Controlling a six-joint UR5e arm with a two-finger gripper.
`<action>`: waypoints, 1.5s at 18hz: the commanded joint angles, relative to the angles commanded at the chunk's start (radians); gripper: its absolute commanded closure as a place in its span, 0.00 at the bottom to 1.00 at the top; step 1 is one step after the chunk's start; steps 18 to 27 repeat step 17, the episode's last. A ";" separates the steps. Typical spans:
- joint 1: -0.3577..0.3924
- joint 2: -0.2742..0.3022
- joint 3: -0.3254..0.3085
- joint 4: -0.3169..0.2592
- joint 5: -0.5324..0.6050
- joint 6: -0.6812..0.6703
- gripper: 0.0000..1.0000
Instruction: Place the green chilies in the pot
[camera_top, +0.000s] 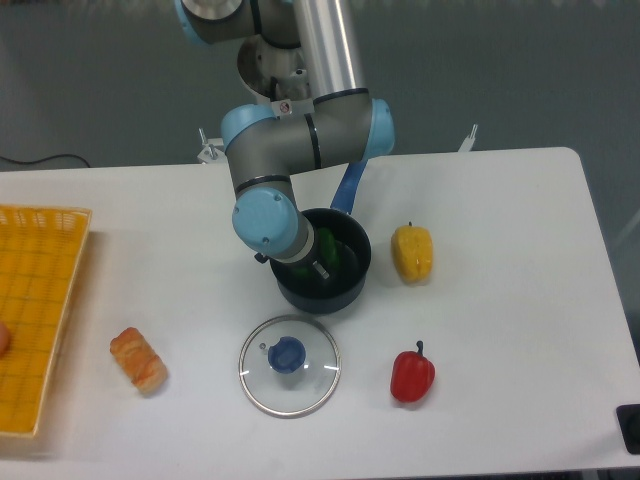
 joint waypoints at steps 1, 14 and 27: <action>0.000 0.000 0.000 0.000 0.006 0.000 0.13; -0.002 0.029 0.123 -0.005 -0.014 -0.090 0.00; 0.009 0.046 0.167 0.000 -0.041 -0.095 0.00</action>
